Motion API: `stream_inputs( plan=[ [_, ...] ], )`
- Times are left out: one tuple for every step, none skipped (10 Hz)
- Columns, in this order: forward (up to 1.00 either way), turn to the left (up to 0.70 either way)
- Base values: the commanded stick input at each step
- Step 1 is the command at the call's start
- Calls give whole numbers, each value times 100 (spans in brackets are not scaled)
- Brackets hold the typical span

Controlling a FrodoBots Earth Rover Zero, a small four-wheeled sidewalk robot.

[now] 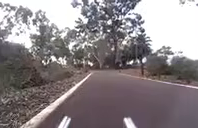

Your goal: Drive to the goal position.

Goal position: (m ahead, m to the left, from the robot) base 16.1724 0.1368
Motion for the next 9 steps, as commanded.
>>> stream_inputs(
  plan=[
    [60, 0],
    [60, 0],
    [60, 0],
    [60, 0],
    [60, 0],
    [60, 0],
    [60, 0],
    [60, 0],
    [60, -15]
  ],
)
